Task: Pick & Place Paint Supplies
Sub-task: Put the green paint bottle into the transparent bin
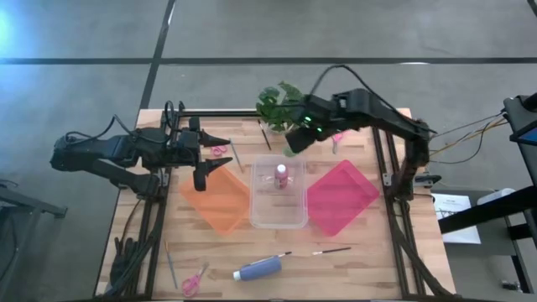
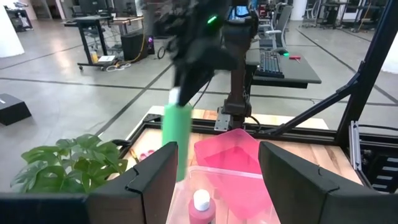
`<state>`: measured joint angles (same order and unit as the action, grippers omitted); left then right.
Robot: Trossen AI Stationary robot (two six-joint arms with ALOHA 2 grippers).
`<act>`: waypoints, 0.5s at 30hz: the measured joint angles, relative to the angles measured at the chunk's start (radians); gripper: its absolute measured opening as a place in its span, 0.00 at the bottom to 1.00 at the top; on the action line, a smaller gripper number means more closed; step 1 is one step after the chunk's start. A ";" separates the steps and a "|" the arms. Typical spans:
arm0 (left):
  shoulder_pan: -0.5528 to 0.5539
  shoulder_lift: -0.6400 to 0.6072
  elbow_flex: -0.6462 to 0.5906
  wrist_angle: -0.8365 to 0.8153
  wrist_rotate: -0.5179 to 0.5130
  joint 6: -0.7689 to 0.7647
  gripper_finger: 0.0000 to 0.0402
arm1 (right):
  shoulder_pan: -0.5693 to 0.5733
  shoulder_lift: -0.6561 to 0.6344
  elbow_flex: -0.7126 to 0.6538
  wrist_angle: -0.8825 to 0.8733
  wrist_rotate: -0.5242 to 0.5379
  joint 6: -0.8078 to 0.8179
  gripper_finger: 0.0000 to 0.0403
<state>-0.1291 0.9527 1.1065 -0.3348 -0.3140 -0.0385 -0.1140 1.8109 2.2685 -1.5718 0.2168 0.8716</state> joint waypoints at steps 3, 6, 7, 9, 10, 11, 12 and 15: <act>0.000 0.000 0.000 0.001 0.000 -0.012 0.58 | 0.059 -0.025 0.001 -0.001 -0.002 0.043 0.28; 0.000 0.000 0.000 0.002 0.000 -0.019 0.58 | 0.112 -0.030 0.000 0.000 0.018 0.082 0.28; 0.000 0.000 0.000 0.002 0.000 -0.020 0.58 | 0.126 -0.032 0.000 0.000 0.022 0.095 0.28; 0.000 0.000 0.000 0.002 0.000 -0.023 0.58 | 0.157 -0.036 0.000 0.000 0.022 0.121 0.28; 0.000 0.000 0.000 0.001 0.000 -0.023 0.58 | 0.173 -0.037 0.000 0.000 0.022 0.132 0.28; 0.000 0.000 0.000 0.002 0.000 -0.023 0.58 | 0.189 -0.037 0.000 0.000 0.021 0.144 0.28; 0.000 0.000 0.000 0.002 0.000 -0.027 0.58 | 0.206 -0.031 0.000 0.000 0.017 0.155 0.28; 0.000 0.000 0.000 0.001 0.000 -0.041 0.58 | 0.254 -0.026 -0.001 0.001 0.010 0.190 0.28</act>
<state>-0.1291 0.9527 1.1065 -0.3336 -0.3138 -0.0799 0.1400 1.7849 2.2679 -1.5711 0.2264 1.0620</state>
